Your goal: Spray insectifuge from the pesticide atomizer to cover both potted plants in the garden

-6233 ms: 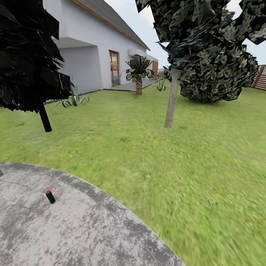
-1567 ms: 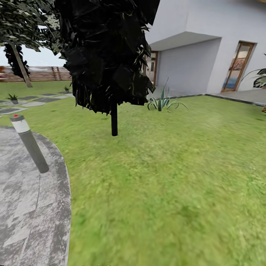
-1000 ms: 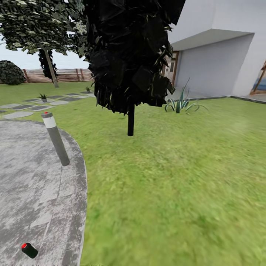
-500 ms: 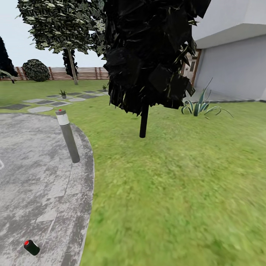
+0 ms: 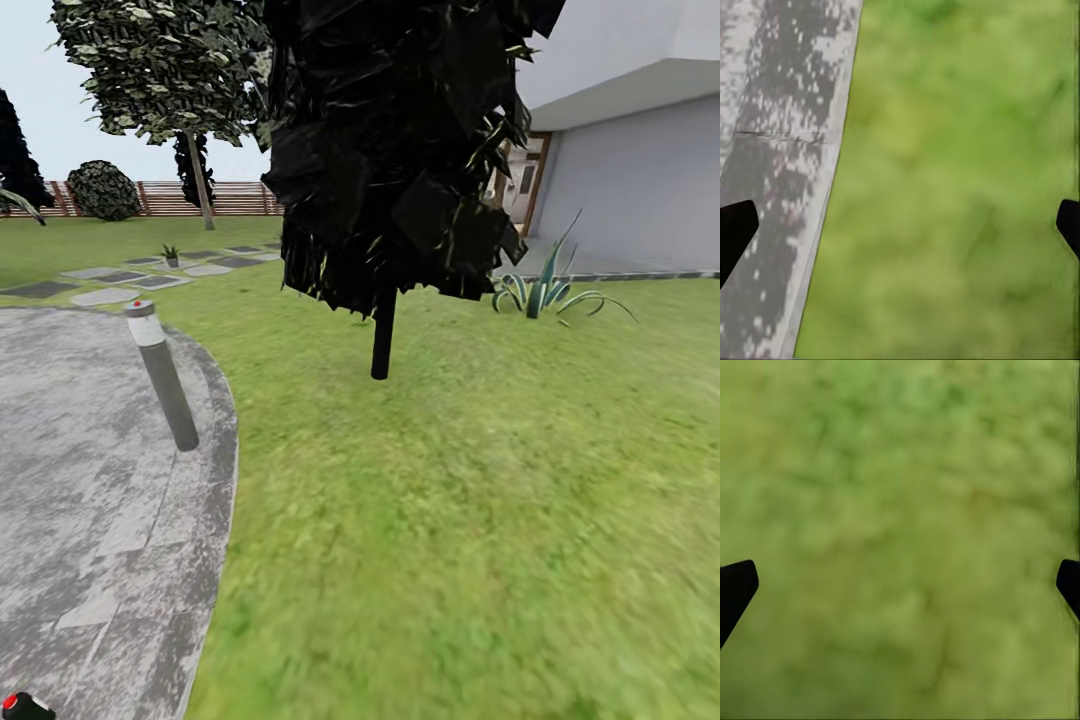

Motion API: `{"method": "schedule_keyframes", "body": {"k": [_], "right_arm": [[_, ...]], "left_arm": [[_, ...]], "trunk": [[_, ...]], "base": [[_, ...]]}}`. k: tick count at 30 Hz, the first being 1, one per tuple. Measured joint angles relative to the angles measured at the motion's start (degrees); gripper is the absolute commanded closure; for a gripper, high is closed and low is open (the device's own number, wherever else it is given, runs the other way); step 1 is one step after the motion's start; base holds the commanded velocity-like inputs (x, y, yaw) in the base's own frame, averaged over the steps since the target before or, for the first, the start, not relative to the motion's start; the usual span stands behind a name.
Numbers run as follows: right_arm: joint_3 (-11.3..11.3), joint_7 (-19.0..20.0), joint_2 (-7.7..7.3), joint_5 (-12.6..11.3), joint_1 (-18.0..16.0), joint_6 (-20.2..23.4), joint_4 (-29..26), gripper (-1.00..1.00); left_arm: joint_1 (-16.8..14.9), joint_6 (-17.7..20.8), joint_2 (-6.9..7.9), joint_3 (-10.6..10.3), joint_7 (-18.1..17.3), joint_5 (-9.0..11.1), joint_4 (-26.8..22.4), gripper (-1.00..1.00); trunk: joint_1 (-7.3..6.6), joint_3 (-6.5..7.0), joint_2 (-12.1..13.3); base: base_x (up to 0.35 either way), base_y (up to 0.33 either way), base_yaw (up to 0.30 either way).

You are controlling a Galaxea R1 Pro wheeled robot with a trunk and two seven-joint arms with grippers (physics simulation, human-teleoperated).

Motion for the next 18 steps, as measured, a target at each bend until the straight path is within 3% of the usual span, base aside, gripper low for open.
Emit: {"method": "schedule_keyframes", "body": {"k": [18], "right_arm": [[0.01, -0.02, 0.00, 0.00, -0.01, -0.01, 0.02, -1.00]], "left_arm": [[0.02, 0.01, 0.01, 0.01, 0.00, 0.07, -0.02, -1.00]], "trunk": [[0.01, 0.00, 0.00]], "base": [[0.193, -0.222, 0.255]]}}
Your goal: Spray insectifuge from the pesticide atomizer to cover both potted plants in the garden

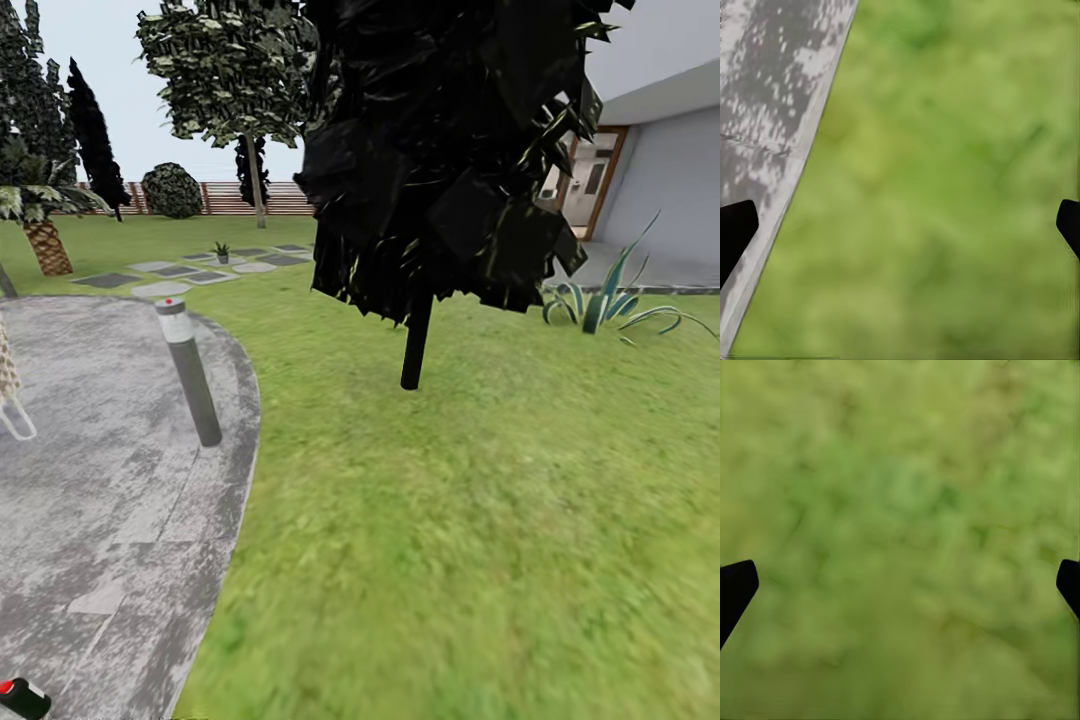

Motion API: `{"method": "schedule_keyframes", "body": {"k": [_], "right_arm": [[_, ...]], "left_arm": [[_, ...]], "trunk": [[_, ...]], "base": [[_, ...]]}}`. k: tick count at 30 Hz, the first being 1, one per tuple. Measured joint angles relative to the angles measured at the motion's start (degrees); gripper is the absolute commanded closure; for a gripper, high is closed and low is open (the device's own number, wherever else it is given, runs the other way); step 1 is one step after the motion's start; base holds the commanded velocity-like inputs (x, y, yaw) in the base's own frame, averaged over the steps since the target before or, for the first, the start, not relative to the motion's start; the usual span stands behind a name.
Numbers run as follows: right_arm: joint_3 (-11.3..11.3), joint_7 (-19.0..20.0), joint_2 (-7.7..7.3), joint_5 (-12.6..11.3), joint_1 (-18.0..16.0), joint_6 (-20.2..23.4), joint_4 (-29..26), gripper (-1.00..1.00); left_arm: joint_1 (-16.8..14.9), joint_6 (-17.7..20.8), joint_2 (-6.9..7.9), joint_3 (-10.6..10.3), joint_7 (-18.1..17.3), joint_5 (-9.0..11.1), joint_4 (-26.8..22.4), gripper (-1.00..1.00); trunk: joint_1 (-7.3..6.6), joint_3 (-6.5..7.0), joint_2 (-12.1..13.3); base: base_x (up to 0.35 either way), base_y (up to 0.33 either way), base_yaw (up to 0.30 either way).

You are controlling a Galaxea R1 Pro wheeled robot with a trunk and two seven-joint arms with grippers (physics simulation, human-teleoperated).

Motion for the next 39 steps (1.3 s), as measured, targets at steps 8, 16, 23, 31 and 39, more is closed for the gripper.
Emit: {"method": "schedule_keyframes", "body": {"k": [8, 16, 23, 31, 39], "right_arm": [[0.00, 0.00, 0.02, 0.00, 0.00, 0.00, 0.00, -1.00], [0.00, 0.00, 0.01, 0.00, 0.00, 0.00, 0.00, -1.00], [0.00, 0.00, 0.01, 0.00, 0.00, 0.00, 0.00, -1.00], [0.01, 0.00, 0.05, 0.00, 0.00, 0.00, 0.00, -1.00], [0.00, 0.00, 0.01, 0.00, 0.00, 0.00, 0.00, -1.00]], "left_arm": [[0.00, 0.00, 0.00, 0.00, 0.00, 0.01, 0.00, -1.00], [0.00, 0.00, 0.08, 0.00, 0.00, 0.01, 0.00, -1.00], [0.00, 0.00, 0.13, 0.07, 0.06, 0.01, 0.00, -1.00], [0.00, 0.00, 0.22, 0.09, 0.08, -0.05, 0.02, -1.00], [0.00, 0.00, 0.26, 0.18, 0.42, 0.23, 0.09, -1.00]], "trunk": [[0.01, 0.00, 0.00], [0.01, 0.00, 0.00], [-0.01, 0.00, 0.00], [-0.01, 0.00, 0.00], [-0.02, 0.00, 0.00]], "base": [[0.015, -0.202, 0.276], [0.012, -0.200, 0.276], [0.131, -0.207, 0.276], [0.204, -0.219, 0.276], [0.242, -0.220, 0.276]]}}
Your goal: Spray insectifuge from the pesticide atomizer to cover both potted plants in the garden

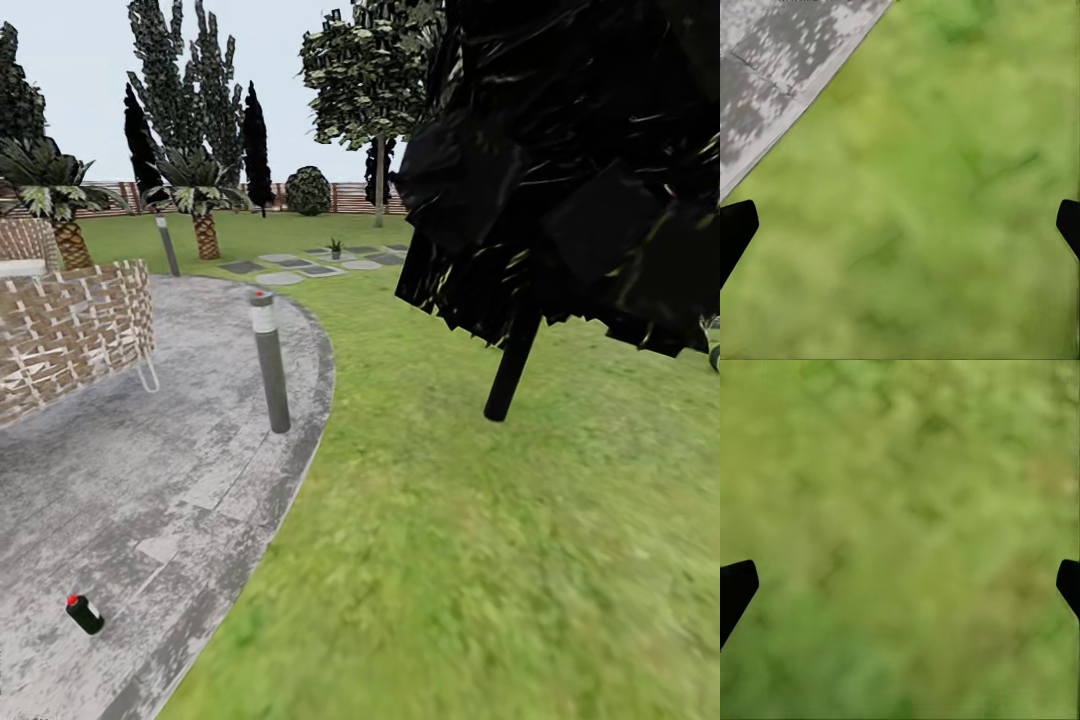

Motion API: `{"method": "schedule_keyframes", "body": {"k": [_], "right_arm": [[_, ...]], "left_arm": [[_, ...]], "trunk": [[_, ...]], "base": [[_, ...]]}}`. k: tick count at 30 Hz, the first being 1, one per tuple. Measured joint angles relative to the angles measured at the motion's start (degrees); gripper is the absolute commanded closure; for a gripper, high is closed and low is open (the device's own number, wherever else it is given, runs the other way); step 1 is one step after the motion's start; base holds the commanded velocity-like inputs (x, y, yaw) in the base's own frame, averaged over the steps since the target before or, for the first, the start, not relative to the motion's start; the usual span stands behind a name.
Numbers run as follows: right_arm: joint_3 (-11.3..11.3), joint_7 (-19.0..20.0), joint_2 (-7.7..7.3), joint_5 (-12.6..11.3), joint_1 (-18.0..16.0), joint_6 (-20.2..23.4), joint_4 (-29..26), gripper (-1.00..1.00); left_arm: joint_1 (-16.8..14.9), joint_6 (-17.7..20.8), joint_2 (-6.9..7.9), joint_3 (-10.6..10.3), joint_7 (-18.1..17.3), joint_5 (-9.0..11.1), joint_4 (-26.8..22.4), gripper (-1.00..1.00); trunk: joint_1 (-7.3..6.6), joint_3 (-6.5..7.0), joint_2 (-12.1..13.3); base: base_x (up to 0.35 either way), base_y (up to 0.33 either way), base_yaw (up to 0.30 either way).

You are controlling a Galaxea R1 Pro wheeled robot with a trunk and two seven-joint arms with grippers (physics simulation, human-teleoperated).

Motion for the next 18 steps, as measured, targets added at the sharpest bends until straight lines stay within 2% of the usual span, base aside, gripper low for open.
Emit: {"method": "schedule_keyframes", "body": {"k": [13, 18], "right_arm": [[0.00, 0.00, 0.01, 0.00, 0.00, 0.00, 0.00, -1.00], [0.01, 0.00, 0.00, 0.00, 0.00, -0.01, 0.02, -1.00]], "left_arm": [[0.00, 0.00, 0.04, 0.00, -0.02, 0.79, -0.06, -1.00], [0.00, 0.00, 0.07, 0.03, -0.01, 0.80, -0.04, -1.00]], "trunk": [[0.00, 0.00, 0.00], [-0.01, 0.00, 0.00]], "base": [[0.247, -0.217, 0.276], [0.301, -0.120, 0.276]]}}
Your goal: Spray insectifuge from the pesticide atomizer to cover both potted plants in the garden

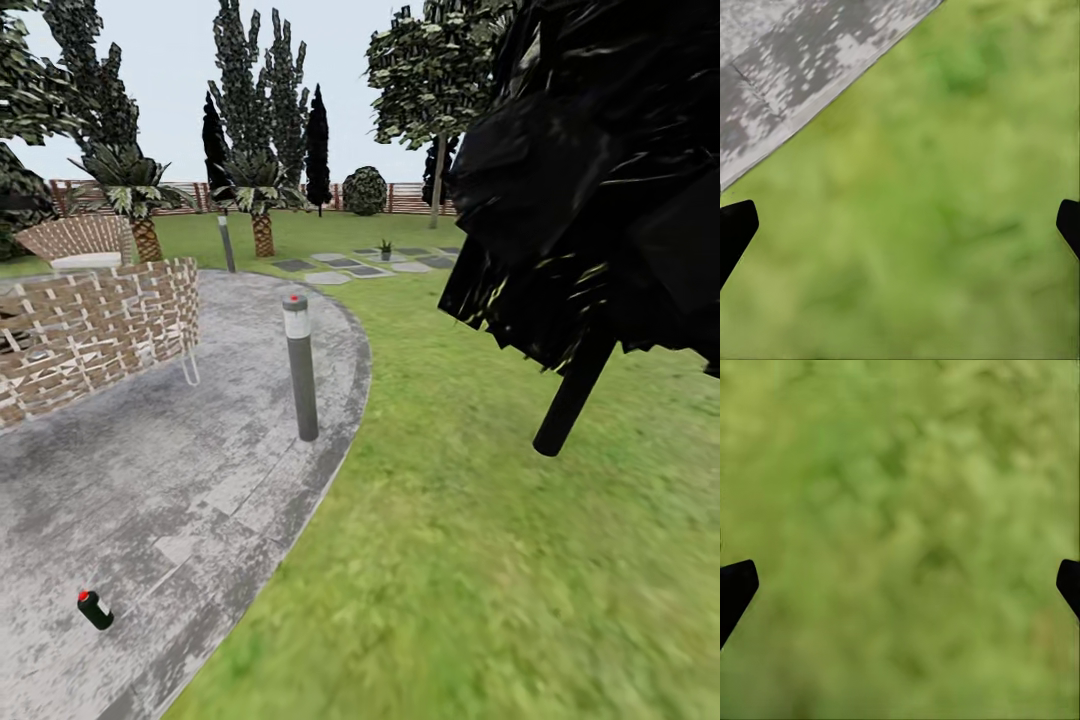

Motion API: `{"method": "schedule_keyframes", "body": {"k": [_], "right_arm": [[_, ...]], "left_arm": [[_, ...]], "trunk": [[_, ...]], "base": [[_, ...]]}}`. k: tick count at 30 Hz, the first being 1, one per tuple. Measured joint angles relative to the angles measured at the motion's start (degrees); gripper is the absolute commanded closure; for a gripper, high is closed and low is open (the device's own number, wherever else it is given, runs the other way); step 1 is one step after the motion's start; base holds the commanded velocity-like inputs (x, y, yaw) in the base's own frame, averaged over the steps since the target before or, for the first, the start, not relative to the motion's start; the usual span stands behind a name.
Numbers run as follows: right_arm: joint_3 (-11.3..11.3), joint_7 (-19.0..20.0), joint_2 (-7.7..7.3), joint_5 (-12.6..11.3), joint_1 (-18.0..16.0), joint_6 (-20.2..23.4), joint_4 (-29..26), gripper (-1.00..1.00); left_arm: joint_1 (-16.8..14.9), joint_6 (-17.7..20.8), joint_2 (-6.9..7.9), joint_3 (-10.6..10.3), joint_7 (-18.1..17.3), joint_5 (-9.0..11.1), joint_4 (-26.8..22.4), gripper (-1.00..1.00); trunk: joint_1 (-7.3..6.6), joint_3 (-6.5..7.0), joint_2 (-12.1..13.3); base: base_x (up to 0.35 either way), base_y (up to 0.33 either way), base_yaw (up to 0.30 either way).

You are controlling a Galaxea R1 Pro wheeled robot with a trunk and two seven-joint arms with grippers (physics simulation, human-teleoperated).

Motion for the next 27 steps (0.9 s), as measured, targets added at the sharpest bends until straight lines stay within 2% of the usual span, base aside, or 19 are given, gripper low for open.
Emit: {"method": "schedule_keyframes", "body": {"k": [11, 27], "right_arm": [[0.01, 0.00, 0.01, 0.00, 0.00, 0.00, 0.01, -1.00], [0.01, 0.00, 0.04, 0.00, 0.00, 0.00, 0.01, -1.00]], "left_arm": [[0.00, 0.00, 0.00, 0.00, 0.01, -0.03, -0.02, -1.00], [0.00, 0.00, -0.07, -0.02, -0.01, -0.01, -0.05, -1.00]], "trunk": [[0.01, 0.00, 0.00], [0.03, 0.00, 0.00]], "base": [[0.309, -0.008, 0.276], [0.025, 0.000, 0.276]]}}
